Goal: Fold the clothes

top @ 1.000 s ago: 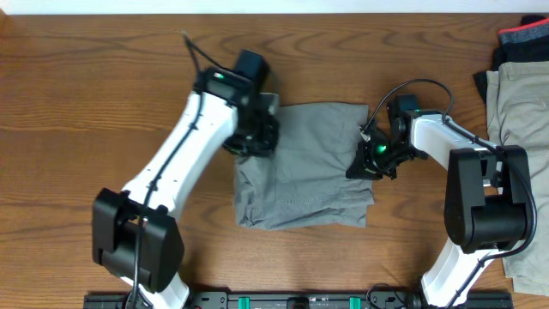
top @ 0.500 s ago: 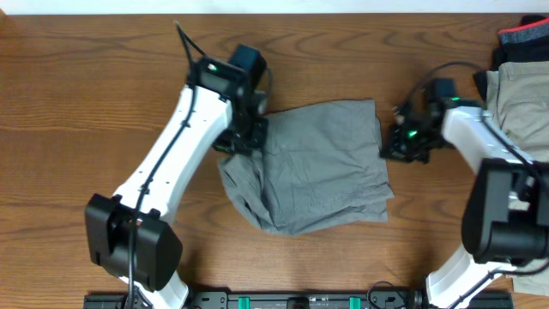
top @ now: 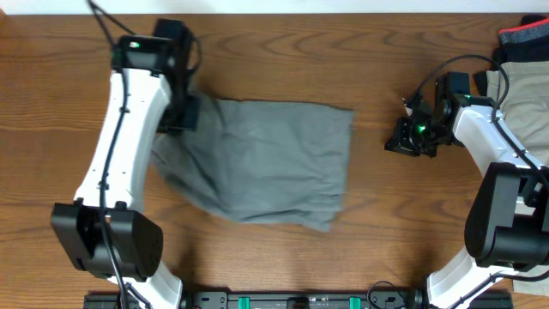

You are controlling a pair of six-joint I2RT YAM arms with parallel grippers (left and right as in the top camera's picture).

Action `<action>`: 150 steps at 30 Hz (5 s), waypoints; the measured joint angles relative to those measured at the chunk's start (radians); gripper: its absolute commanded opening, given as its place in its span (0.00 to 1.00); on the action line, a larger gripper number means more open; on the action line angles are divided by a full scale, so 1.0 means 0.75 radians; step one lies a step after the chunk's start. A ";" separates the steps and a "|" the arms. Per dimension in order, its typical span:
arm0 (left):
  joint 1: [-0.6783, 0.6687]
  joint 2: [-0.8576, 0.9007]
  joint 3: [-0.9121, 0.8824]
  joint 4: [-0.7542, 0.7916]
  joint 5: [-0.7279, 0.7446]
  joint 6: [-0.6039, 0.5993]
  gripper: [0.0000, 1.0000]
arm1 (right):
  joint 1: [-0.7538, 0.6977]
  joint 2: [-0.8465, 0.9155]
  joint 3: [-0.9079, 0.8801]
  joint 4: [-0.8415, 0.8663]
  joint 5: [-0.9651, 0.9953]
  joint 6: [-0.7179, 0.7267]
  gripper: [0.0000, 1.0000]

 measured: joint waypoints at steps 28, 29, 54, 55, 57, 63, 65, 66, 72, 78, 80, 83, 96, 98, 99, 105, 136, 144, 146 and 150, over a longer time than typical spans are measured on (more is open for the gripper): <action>-0.526 0.185 0.169 0.008 0.067 -0.074 0.06 | 0.000 0.000 -0.001 0.003 -0.005 -0.005 0.02; -0.542 0.228 0.168 0.012 0.072 -0.077 0.06 | 0.000 0.000 -0.001 0.001 -0.005 -0.005 0.02; -0.755 0.451 0.158 -0.091 0.197 -0.113 0.38 | 0.000 0.000 -0.001 0.003 -0.005 -0.005 0.03; -0.755 0.451 0.163 -0.105 0.200 -0.113 0.38 | 0.000 0.000 -0.001 0.003 -0.005 -0.005 0.02; -0.755 0.451 0.199 -0.157 0.203 -0.112 0.38 | 0.000 0.000 -0.001 0.003 -0.005 -0.005 0.03; -0.754 0.446 0.408 -0.228 0.210 -0.107 0.41 | 0.000 0.000 -0.001 0.001 -0.005 -0.005 0.03; -0.746 0.430 0.482 -0.229 0.200 -0.101 0.44 | 0.000 0.000 0.000 -0.006 -0.006 -0.005 0.02; -0.742 0.424 0.497 -0.228 0.195 -0.102 0.45 | 0.000 0.000 0.000 -0.009 -0.006 -0.005 0.03; -0.548 0.331 0.552 -0.227 0.159 -0.103 0.46 | 0.044 0.000 0.000 -0.034 -0.031 -0.031 0.04; -0.169 0.320 0.541 -0.151 0.287 -0.075 0.44 | 0.226 0.000 0.017 0.047 -0.302 -0.087 0.03; -0.063 0.320 0.529 -0.101 0.444 -0.005 0.45 | 0.309 0.000 0.029 0.133 -0.411 -0.097 0.02; 0.047 0.320 0.491 -0.087 0.750 0.160 0.44 | 0.450 0.000 0.043 0.287 -0.547 -0.096 0.02; 0.048 0.363 0.189 0.016 1.107 0.397 0.33 | 0.801 0.002 0.045 0.109 -0.459 -0.024 0.04; 0.048 0.365 0.138 0.041 1.121 0.407 0.33 | 0.820 0.012 0.045 0.020 -0.435 -0.045 0.02; 0.048 0.365 0.119 0.046 1.127 0.408 0.33 | 0.832 0.025 0.045 -0.026 -0.414 -0.057 0.01; 0.045 0.365 -0.013 0.131 1.184 0.412 0.33 | 0.864 0.167 0.044 -0.102 -0.263 -0.074 0.01; -0.167 0.366 -0.481 1.380 1.197 0.065 0.46 | 0.858 0.225 0.045 -0.274 -0.056 -0.052 0.01; 0.026 0.312 -0.348 1.173 1.193 -0.081 0.67 | 0.858 0.222 0.045 -0.295 0.027 -0.063 0.01; 0.096 0.245 -0.342 1.100 1.191 -0.090 0.68 | 0.858 0.205 0.044 -0.283 0.037 -0.078 0.01; 0.238 0.053 -0.325 0.903 1.192 -0.109 0.69 | 0.834 0.015 0.042 -0.167 0.055 -0.113 0.01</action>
